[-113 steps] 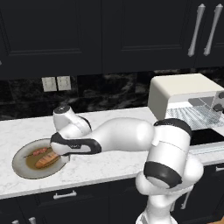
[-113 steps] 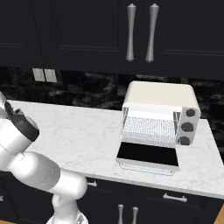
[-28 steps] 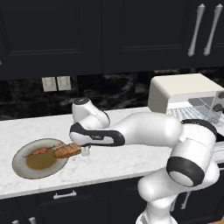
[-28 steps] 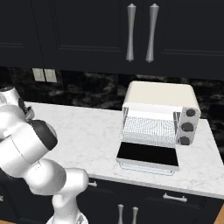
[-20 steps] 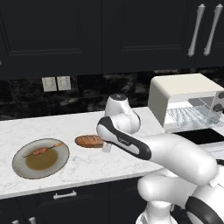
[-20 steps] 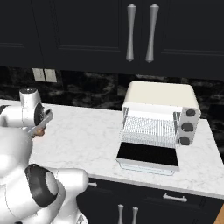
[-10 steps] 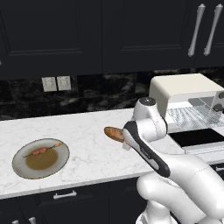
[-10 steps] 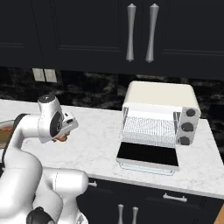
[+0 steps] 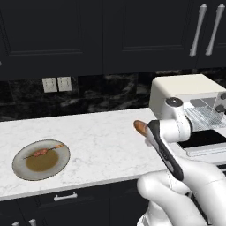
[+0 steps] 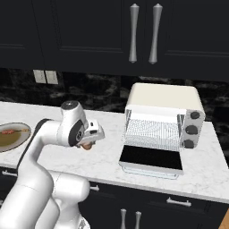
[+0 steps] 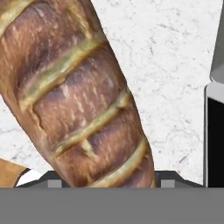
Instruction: Pick up the kebab skewer and baguette bread, and place them inside the toaster oven. Close the toaster oven door and start by setting the timer.
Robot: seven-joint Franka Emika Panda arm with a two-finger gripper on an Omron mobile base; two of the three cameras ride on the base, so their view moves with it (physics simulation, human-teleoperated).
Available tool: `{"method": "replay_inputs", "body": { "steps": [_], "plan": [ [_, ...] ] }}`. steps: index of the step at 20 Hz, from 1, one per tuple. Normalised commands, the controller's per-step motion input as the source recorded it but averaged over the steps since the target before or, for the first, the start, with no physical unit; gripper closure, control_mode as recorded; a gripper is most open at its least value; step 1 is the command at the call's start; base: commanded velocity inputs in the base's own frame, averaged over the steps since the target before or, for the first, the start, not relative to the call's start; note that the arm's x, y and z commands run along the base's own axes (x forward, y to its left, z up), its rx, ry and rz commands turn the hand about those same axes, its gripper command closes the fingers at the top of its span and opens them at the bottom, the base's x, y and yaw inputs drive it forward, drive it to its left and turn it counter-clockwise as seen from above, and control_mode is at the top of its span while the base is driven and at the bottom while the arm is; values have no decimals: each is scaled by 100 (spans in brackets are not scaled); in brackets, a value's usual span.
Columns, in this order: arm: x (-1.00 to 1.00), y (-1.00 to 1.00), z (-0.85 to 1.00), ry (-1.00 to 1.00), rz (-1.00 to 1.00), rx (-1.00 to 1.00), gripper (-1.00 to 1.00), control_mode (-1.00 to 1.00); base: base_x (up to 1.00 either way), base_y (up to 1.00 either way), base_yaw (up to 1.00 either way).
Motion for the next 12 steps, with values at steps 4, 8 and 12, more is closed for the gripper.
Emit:
{"method": "replay_inputs", "body": {
  "steps": [4, 8, 12],
  "plan": [
    [0, -100, 28, 5, -25, 7, 100, -100, 0, 0, 0],
    [-3, -100, 31, 8, -24, 12, 100, -100, 0, 0, 0],
    [1, -92, 8, 0, -21, 2, 100, -100, 0, 0, 0]
  ]
}}
